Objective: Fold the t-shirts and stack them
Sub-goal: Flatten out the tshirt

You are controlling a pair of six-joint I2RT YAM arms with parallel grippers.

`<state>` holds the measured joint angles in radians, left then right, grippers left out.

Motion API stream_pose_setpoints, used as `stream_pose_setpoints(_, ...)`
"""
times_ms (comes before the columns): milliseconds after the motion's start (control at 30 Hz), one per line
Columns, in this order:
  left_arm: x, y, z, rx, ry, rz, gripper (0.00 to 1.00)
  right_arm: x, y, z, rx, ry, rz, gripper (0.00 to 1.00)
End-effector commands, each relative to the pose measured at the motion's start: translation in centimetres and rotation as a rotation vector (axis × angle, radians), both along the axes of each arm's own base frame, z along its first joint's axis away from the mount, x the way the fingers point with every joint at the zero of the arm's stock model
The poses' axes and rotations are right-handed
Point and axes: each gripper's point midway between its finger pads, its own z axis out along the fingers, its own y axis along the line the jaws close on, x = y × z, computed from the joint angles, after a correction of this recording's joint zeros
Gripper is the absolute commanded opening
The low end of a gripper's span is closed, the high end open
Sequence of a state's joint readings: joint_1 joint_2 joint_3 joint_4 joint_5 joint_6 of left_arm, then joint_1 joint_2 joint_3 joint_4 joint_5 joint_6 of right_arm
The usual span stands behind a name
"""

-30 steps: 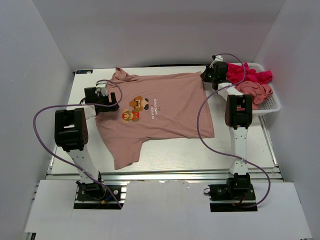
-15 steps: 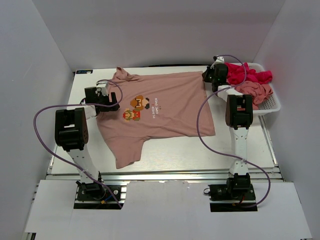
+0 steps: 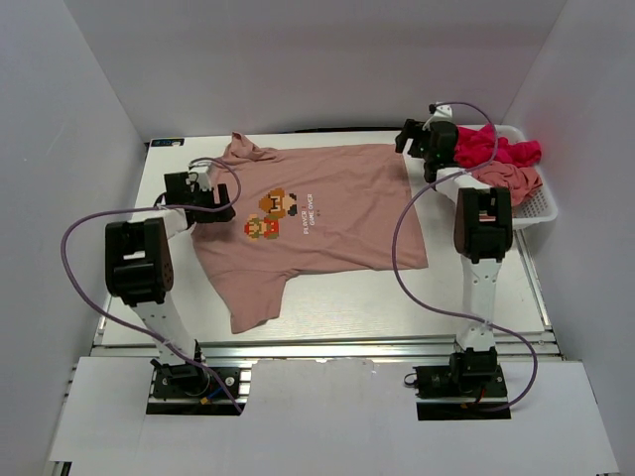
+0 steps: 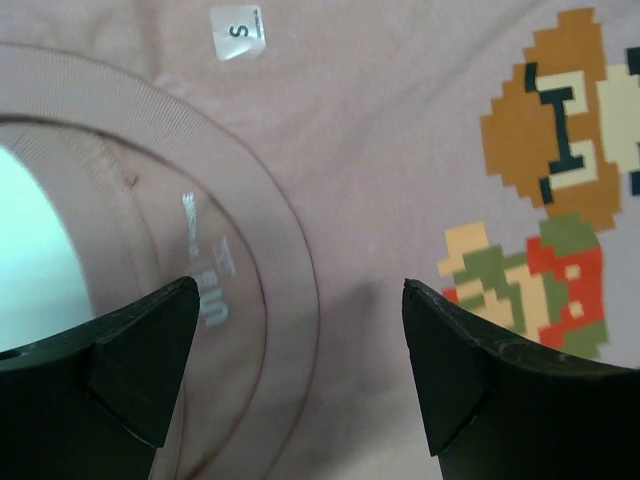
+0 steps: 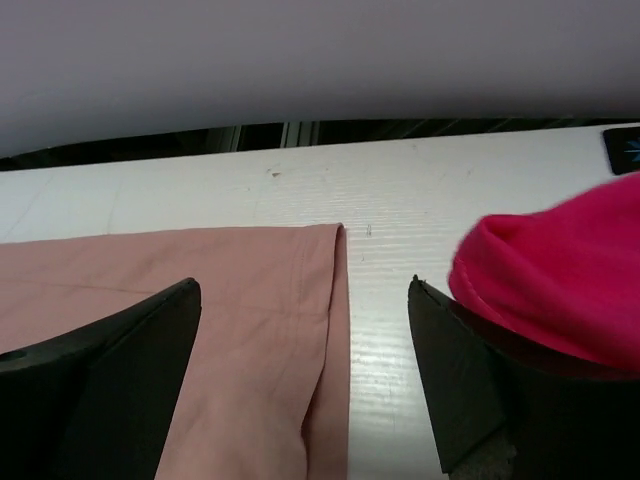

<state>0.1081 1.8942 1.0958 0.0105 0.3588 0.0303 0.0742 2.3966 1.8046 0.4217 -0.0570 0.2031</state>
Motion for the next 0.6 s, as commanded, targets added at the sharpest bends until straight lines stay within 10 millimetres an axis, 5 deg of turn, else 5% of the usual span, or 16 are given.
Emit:
stream_pose_setpoints(0,0.1,0.9,8.7,0.036,-0.123,-0.006,0.92,-1.8,-1.0,16.0,-0.042,-0.315,-0.044,0.89)
stream_pose_setpoints(33,-0.2,1.1,9.9,0.050,-0.134,-0.005,0.93,-2.8,-0.6,16.2,-0.057,-0.313,-0.056,0.89)
stream_pose_setpoints(67,-0.1,1.5,13.8,0.076,-0.207,-0.005,0.93,-3.6,-0.4,17.8,-0.073,-0.336,-0.067,0.89)
stream_pose_setpoints(100,-1.0,1.8,14.9,0.086,-0.197,0.002,0.93,-5.5,-0.1,21.9,-0.082,-0.399,-0.068,0.89)
stream_pose_setpoints(167,-1.8,2.1,18.8,0.124,-0.249,-0.009,0.95,-7.8,1.3,22.9,-0.137,-0.382,-0.073,0.89)
stream_pose_setpoints(200,-3.0,2.0,21.6,0.144,-0.295,-0.016,0.95,-9.6,1.7,25.8,-0.140,-0.408,-0.077,0.89)
stream_pose_setpoints(300,-8.1,0.5,23.8,0.131,-0.238,-0.081,0.98,-13.3,3.9,25.9,-0.115,-0.274,-0.074,0.89)
stream_pose_setpoints(367,-10.6,-0.2,23.4,0.130,-0.181,-0.137,0.98,-15.3,4.4,23.4,-0.053,-0.153,-0.088,0.89)
stream_pose_setpoints(467,-15.0,0.4,19.3,0.182,0.036,-0.170,0.98,-20.0,5.2,20.8,0.005,-0.048,-0.090,0.89)
stream_pose_setpoints(500,-17.4,0.5,16.3,0.188,0.159,-0.189,0.98,-22.6,5.6,18.3,0.002,-0.014,-0.083,0.89)
stream_pose_setpoints(567,-19.8,1.0,13.8,0.241,0.232,-0.250,0.98,-25.0,5.0,16.0,0.044,0.024,-0.135,0.89)
